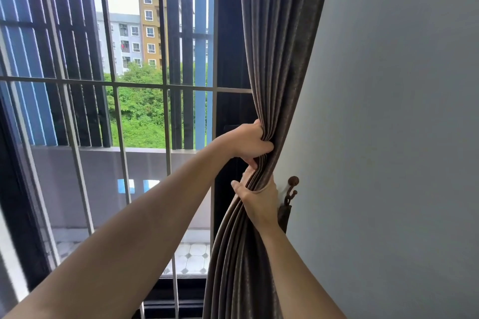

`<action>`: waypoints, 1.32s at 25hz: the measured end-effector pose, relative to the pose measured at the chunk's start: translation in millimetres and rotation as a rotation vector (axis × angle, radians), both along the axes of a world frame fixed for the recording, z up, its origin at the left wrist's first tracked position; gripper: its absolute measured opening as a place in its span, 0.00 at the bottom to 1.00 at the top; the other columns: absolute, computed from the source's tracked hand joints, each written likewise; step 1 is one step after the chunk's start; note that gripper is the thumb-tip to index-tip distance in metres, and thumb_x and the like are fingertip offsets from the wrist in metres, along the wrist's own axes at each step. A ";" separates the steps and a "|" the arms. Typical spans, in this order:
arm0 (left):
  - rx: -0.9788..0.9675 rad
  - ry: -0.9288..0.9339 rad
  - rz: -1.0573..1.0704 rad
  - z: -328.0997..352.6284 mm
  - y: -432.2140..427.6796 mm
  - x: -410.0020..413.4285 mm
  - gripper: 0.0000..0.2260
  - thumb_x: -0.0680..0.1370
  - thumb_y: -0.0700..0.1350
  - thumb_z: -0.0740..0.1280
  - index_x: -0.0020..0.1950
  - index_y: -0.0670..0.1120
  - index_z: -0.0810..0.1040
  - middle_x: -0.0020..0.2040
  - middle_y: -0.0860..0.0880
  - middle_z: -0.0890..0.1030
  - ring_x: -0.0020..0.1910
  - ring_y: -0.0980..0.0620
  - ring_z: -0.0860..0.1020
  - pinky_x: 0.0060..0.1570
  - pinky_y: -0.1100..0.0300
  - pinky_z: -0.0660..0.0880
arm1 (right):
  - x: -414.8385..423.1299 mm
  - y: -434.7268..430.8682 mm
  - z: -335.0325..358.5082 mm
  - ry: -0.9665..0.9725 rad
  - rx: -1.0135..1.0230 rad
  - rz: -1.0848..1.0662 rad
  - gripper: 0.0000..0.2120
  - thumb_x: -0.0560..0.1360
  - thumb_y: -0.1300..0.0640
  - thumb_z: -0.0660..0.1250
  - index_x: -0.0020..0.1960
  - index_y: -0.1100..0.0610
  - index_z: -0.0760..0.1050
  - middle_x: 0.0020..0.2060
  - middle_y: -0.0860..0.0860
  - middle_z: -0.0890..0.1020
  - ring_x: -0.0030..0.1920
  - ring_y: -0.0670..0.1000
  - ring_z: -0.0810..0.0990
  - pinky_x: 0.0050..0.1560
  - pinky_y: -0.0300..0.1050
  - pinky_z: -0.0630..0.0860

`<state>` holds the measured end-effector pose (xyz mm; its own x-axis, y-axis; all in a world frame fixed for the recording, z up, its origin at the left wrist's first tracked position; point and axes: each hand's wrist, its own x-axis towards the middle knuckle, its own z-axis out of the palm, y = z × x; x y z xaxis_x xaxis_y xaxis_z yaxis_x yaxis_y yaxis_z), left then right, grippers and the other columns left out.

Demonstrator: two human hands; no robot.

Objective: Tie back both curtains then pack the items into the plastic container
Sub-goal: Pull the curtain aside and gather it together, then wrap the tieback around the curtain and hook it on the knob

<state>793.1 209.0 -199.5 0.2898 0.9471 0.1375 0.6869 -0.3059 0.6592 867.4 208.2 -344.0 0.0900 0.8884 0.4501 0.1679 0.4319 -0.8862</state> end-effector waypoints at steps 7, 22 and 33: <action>-0.141 -0.161 -0.128 -10.8 -15.7 -10.6 0.25 0.76 0.52 0.66 0.70 0.50 0.60 0.59 0.48 0.76 0.53 0.49 0.80 0.48 0.56 0.81 | 37.5 3.7 3.9 -0.124 0.014 0.014 0.24 0.63 0.69 0.67 0.55 0.53 0.70 0.37 0.49 0.76 0.37 0.48 0.79 0.36 0.35 0.78; -0.080 0.123 0.265 -177.8 65.2 52.7 0.16 0.78 0.47 0.63 0.62 0.40 0.74 0.57 0.42 0.77 0.55 0.44 0.78 0.52 0.56 0.76 | 141.7 42.0 13.3 -0.134 -0.042 -0.103 0.22 0.57 0.56 0.69 0.50 0.57 0.71 0.37 0.46 0.75 0.41 0.52 0.78 0.47 0.50 0.79; -0.144 -0.134 0.148 -224.5 83.7 71.2 0.10 0.81 0.46 0.56 0.51 0.41 0.73 0.46 0.45 0.77 0.48 0.46 0.75 0.50 0.54 0.72 | 201.5 67.8 21.7 -0.164 -0.070 -0.119 0.21 0.55 0.54 0.69 0.46 0.58 0.69 0.37 0.54 0.75 0.42 0.56 0.78 0.46 0.50 0.78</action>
<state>864.4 292.8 -424.0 0.1351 0.9905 0.0263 0.6208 -0.1053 0.7768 1068.9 276.0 -322.3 0.1272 0.9056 0.4045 0.3581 0.3384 -0.8702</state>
